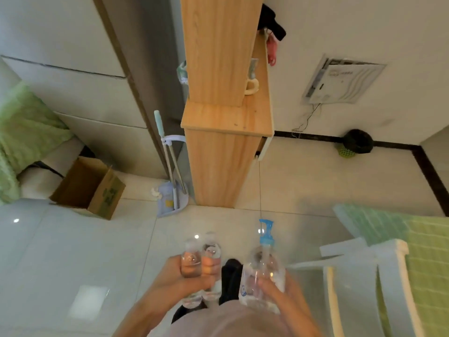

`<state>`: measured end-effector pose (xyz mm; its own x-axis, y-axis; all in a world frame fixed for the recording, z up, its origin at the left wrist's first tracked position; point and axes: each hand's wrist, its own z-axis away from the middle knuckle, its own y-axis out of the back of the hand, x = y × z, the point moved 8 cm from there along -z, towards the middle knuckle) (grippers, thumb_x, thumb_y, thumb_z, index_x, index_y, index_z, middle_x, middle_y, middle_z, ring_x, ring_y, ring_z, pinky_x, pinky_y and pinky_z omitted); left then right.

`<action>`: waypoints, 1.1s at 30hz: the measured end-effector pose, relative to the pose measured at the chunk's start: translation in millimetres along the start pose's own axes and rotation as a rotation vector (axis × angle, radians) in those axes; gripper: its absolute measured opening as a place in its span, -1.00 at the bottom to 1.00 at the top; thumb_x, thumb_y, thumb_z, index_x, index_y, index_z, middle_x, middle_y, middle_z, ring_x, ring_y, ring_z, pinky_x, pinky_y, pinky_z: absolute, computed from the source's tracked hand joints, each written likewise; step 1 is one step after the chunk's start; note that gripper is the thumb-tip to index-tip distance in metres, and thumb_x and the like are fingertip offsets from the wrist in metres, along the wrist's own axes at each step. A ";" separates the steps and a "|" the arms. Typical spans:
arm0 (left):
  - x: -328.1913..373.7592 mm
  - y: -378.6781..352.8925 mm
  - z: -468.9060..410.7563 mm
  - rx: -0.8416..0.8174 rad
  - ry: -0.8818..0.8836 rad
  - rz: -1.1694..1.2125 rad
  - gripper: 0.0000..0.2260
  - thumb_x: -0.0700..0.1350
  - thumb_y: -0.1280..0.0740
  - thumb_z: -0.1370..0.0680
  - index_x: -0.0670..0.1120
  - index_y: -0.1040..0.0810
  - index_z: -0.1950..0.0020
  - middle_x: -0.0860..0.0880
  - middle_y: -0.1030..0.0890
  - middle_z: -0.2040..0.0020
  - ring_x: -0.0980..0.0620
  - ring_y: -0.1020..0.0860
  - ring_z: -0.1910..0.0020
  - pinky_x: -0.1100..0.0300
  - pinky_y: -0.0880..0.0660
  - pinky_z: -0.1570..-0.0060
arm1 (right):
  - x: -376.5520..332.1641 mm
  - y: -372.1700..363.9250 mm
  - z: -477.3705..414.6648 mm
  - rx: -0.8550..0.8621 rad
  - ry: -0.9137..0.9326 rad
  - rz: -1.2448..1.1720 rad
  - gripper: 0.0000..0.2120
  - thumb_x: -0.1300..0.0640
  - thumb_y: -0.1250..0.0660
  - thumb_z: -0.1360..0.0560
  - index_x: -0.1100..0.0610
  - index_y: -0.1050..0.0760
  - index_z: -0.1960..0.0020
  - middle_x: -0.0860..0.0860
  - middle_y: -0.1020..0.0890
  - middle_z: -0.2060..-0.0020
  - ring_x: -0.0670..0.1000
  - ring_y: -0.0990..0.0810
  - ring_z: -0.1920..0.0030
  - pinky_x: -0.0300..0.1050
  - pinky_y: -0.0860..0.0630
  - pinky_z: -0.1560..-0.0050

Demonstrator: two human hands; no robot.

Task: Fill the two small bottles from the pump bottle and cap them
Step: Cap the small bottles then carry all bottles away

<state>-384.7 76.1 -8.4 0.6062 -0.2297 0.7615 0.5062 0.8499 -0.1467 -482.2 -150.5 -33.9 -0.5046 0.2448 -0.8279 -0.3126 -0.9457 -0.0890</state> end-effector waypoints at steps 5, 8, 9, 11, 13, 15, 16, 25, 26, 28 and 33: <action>46.9 19.5 -69.8 0.020 0.003 -0.048 -0.66 -0.32 -0.62 -0.42 0.09 -0.80 -0.03 -0.07 -0.80 -0.03 0.02 -0.77 -0.07 0.32 -0.64 0.04 | -44.6 1.7 -69.8 0.021 0.013 0.006 -0.26 -0.38 -0.74 -0.03 -0.39 -0.66 -0.19 -0.14 -0.76 -0.16 -0.01 -0.77 -0.16 -0.08 -0.65 -0.10; 75.0 31.8 -110.8 0.053 -0.015 -0.037 -0.69 -0.36 -0.60 -0.43 -0.02 -0.80 -0.07 -0.14 -0.79 -0.07 0.01 -0.77 -0.08 0.32 -0.64 0.02 | -80.0 -1.2 -121.3 -0.033 0.009 0.010 -0.18 -0.36 -0.73 -0.08 -0.30 -0.62 -0.31 -0.15 -0.75 -0.19 0.00 -0.75 -0.20 -0.06 -0.67 -0.11; 86.2 36.2 -123.6 0.067 -0.026 -0.029 -0.69 -0.37 -0.60 -0.42 -0.06 -0.79 -0.09 -0.19 -0.78 -0.08 0.00 -0.77 -0.08 0.30 -0.64 0.02 | -93.7 -1.2 -138.2 -0.042 0.008 0.003 -0.17 -0.31 -0.73 -0.12 -0.23 -0.59 -0.35 -0.13 -0.75 -0.19 0.01 -0.75 -0.20 -0.02 -0.68 -0.12; 111.9 42.8 -148.0 0.079 -0.058 -0.032 -0.66 -0.40 -0.59 -0.41 -0.12 -0.78 -0.13 -0.24 -0.76 -0.09 -0.03 -0.77 -0.08 0.28 -0.64 0.00 | -122.1 -1.6 -167.3 -0.066 0.013 0.020 -0.23 -0.19 -0.69 -0.24 -0.12 -0.56 -0.40 0.00 -0.75 -0.20 0.10 -0.74 -0.22 0.18 -0.65 -0.26; 145.3 49.8 -172.1 0.099 -0.102 -0.062 -0.66 -0.38 -0.59 -0.42 -0.08 -0.78 -0.13 -0.17 -0.78 -0.09 -0.03 -0.76 -0.11 0.31 -0.64 -0.02 | -153.5 -1.2 -195.8 -0.098 0.010 0.058 -0.34 -0.08 -0.66 -0.33 -0.06 -0.57 -0.38 0.13 -0.74 -0.18 0.19 -0.73 -0.22 0.27 -0.62 -0.30; 181.2 60.3 -199.1 0.128 -0.158 -0.118 -0.71 -0.32 -0.60 -0.45 -0.07 -0.78 -0.12 -0.11 -0.79 -0.08 -0.01 -0.76 -0.11 0.28 -0.65 -0.05 | -187.2 1.7 -226.2 -0.095 0.024 0.082 -0.37 -0.04 -0.67 -0.27 -0.04 -0.59 -0.30 0.07 -0.76 -0.12 0.09 -0.76 -0.15 0.00 -0.71 -0.08; 199.4 66.1 -212.0 0.146 -0.184 -0.143 -0.73 -0.30 -0.60 -0.46 -0.08 -0.77 -0.12 -0.10 -0.79 -0.07 -0.02 -0.76 -0.11 0.24 -0.66 -0.07 | -203.8 2.1 -240.4 -0.091 0.044 0.100 -0.37 -0.02 -0.66 -0.25 -0.04 -0.58 -0.29 0.01 -0.77 -0.09 0.01 -0.77 -0.10 -0.16 -0.69 0.02; 321.0 104.5 -320.1 0.221 -0.355 -0.369 -0.53 0.05 -0.65 -0.22 -0.05 -0.75 -0.08 -0.10 -0.78 0.01 -0.04 -0.75 -0.06 0.01 -0.67 -0.14 | -308.7 -1.0 -341.6 0.032 0.273 0.258 -0.26 0.24 -0.71 -0.27 -0.10 -0.43 -0.30 -0.12 -0.70 -0.09 -0.16 -0.72 -0.05 -0.30 -0.63 0.06; 325.7 107.2 -331.0 0.219 -0.358 -0.397 -0.57 0.06 -0.65 -0.21 0.02 -0.74 -0.03 -0.05 -0.78 0.05 0.06 -0.75 0.00 0.11 -0.66 -0.07 | -312.9 -2.6 -349.4 0.048 0.288 0.262 -0.24 0.21 -0.71 -0.24 -0.10 -0.41 -0.30 -0.08 -0.68 -0.13 -0.17 -0.72 -0.05 -0.30 -0.63 0.05; 334.3 107.9 -347.8 0.181 -0.390 -0.404 -0.63 -0.05 -0.70 -0.27 0.22 -0.71 0.01 0.13 -0.76 0.10 0.27 -0.70 0.11 0.37 -0.59 0.10 | -317.9 -6.9 -364.6 0.071 0.306 0.273 -0.18 0.15 -0.72 -0.21 -0.09 -0.36 -0.33 -0.03 -0.65 -0.20 -0.15 -0.71 -0.09 -0.28 -0.64 0.02; 340.9 116.9 -373.7 0.173 -0.430 -0.369 -0.58 -0.08 -0.70 -0.29 0.13 -0.69 -0.08 0.23 -0.76 0.05 0.31 -0.69 0.05 0.44 -0.55 0.04 | -316.8 -18.1 -390.8 0.098 0.309 0.363 -0.14 -0.06 -0.74 -0.14 -0.28 -0.32 -0.27 -0.25 -0.62 -0.19 -0.15 -0.66 -0.19 -0.11 -0.64 -0.16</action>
<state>110.4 -80.1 -1.9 0.0881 -0.3424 0.9354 0.5068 0.8239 0.2538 -2.1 -294.4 13.6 -0.3374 -0.1861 -0.9228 -0.2428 -0.9299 0.2763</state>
